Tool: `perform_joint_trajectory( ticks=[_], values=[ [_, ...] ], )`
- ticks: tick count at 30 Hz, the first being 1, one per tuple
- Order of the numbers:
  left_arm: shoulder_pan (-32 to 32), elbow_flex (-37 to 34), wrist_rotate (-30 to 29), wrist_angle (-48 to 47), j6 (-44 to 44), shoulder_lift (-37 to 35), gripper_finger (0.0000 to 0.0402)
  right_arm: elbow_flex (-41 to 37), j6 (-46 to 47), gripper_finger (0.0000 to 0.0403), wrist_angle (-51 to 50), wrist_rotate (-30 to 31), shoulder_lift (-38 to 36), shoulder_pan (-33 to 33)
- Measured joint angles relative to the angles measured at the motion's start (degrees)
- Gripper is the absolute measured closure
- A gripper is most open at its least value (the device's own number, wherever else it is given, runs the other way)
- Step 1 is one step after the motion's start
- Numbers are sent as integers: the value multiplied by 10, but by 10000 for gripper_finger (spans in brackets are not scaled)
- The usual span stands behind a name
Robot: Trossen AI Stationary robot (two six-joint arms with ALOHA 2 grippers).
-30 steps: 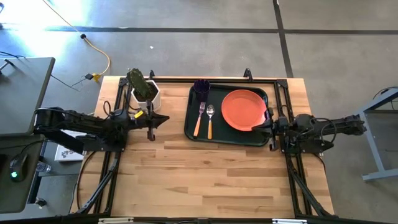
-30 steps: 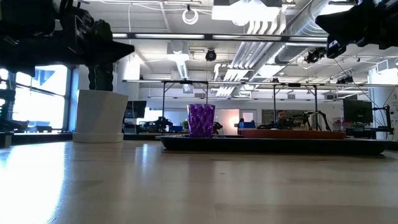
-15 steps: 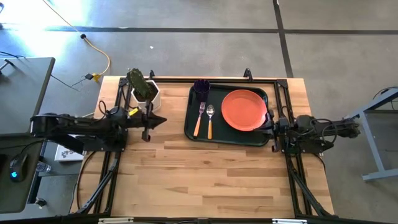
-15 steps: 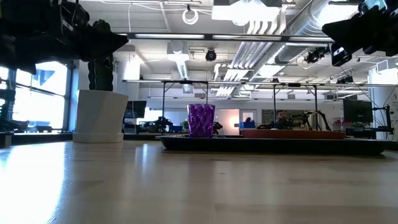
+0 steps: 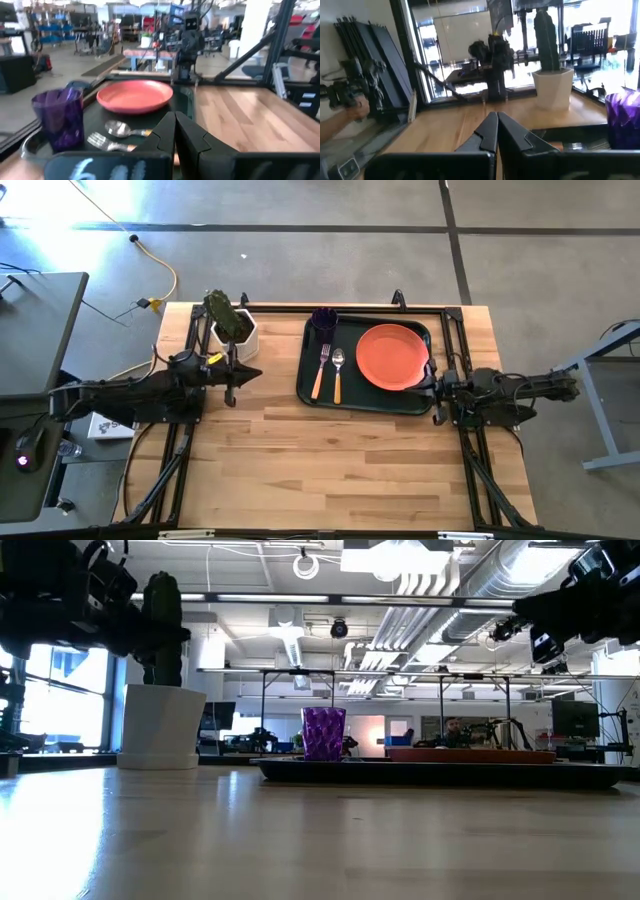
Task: Pick and place plate/cup/fork/spoon on tray
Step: Return to Home Position
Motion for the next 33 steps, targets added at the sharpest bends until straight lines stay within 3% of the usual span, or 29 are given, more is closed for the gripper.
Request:
perform_joint_trajectory(
  ticks=[4,13,20,25,30,33],
  values=[
    [5,0,-9,-94,1,-76,401,1,15,402,-31,5,3,0],
    [6,0,15,-224,10,-212,401,1,-10,402,15,-4,3,0],
    [-15,0,20,-222,-20,-240,401,0,-37,402,12,1,3,0],
    [-75,0,14,-225,-37,-221,401,0,-61,402,4,18,3,0],
    [-138,0,-64,-237,-3,-189,401,0,-59,402,-16,107,14,-1],
    [-154,0,-107,-241,10,-194,401,0,-73,402,20,85,15,-1]
  ],
)
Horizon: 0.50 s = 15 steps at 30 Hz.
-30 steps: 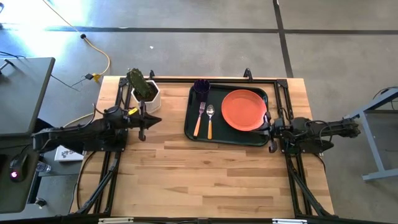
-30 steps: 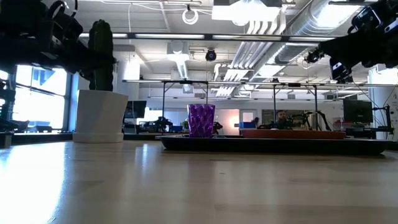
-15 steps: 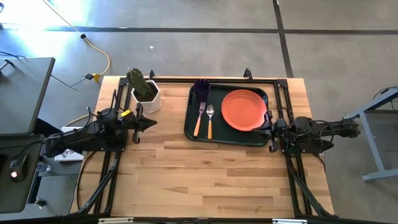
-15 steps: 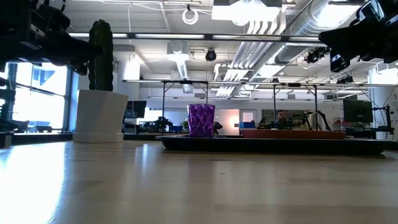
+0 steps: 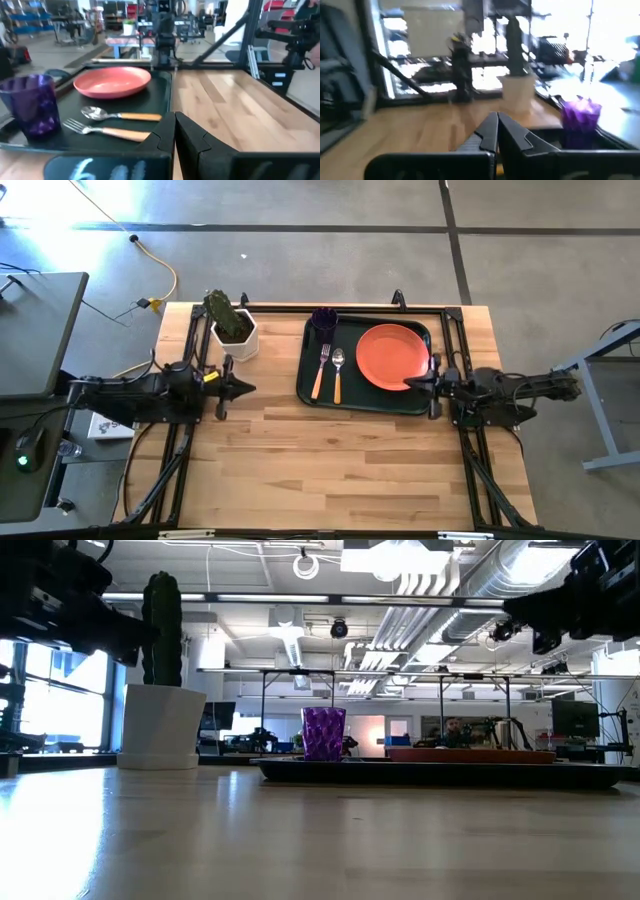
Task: Pick and place plate/cup/fork/spoon on tray
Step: Return to Home Position
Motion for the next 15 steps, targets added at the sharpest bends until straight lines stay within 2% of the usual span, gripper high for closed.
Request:
perform_joint_trajectory(
  ticks=[4,7,9,13,15],
  values=[
    [-2,12,-6,-22,11,-30,401,1,-27,402,29,-102,-1,0],
    [-2,39,-4,-71,15,-55,401,23,-74,402,-40,-222,-6,1],
    [-2,41,-3,-72,16,-54,401,40,-73,402,-80,-269,-8,1],
    [-1,1,-7,82,42,-46,401,44,-26,402,-97,-268,-7,1],
    [-1,0,-8,72,61,-42,401,39,-9,402,-100,-229,-7,1]
  ],
)
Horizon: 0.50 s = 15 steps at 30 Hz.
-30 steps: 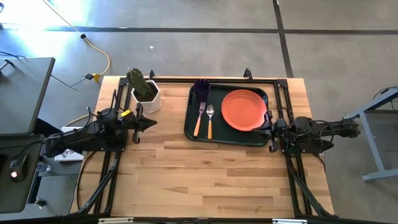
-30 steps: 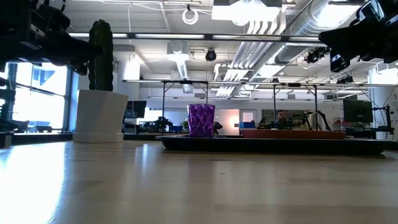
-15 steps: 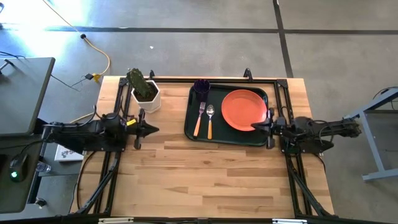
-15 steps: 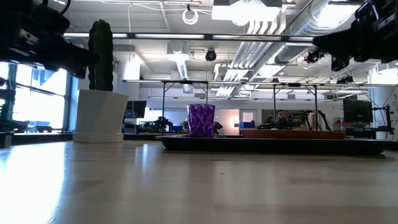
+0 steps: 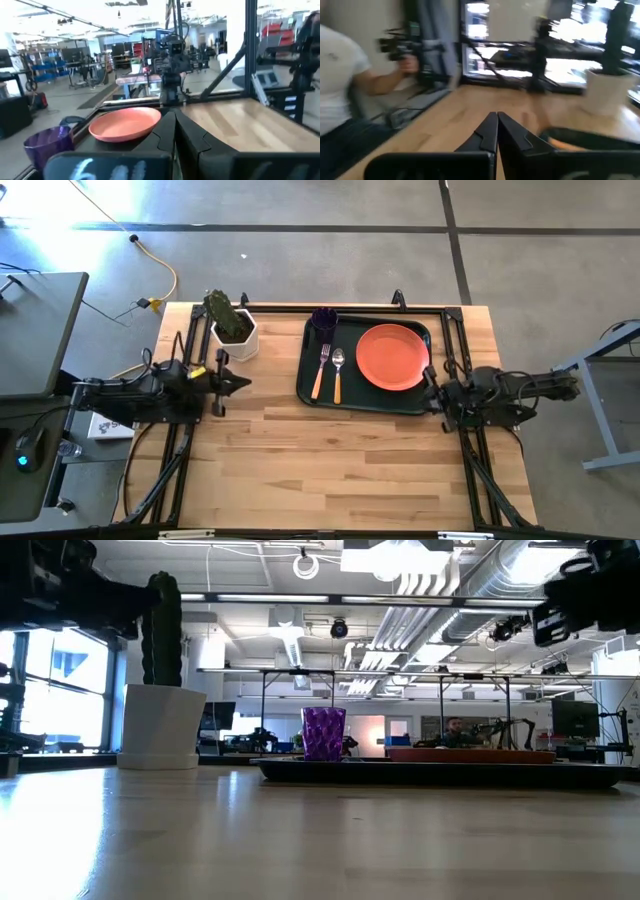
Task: Pick and place plate/cup/fork/spoon on tray
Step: Return to Home Position
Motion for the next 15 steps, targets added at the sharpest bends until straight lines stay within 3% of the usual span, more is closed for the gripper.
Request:
perform_joint_trajectory(
  ticks=[6,15],
  values=[
    [0,0,-11,-57,76,12,401,-23,34,402,-5,118,2,0],
    [0,0,-2,-8,85,15,401,-25,25,402,-1,125,9,0]
  ],
)
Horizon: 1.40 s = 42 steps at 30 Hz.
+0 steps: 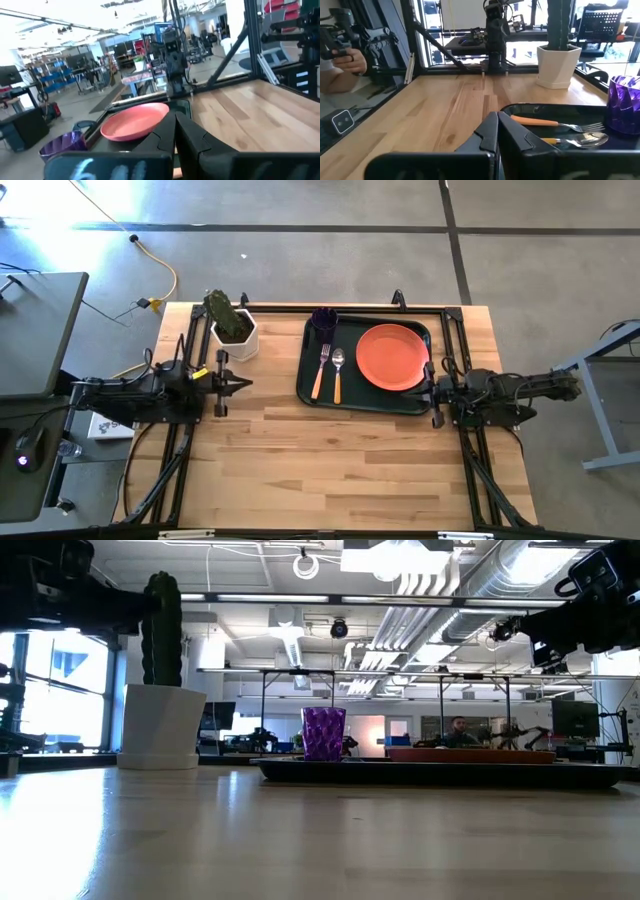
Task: Pick and place plate/cup/fork/spoon on tray
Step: Return to Home Position
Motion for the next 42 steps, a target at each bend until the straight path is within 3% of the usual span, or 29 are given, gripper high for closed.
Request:
perform_joint_trajectory(
  ticks=[8,20,42],
  values=[
    [0,0,0,18,11,0,401,0,0,402,-1,-4,0,0],
    [0,0,-25,-39,-198,0,401,0,0,402,-1,-4,0,0],
    [0,0,-26,-38,-206,0,401,0,0,402,-1,-3,0,0]
  ],
)
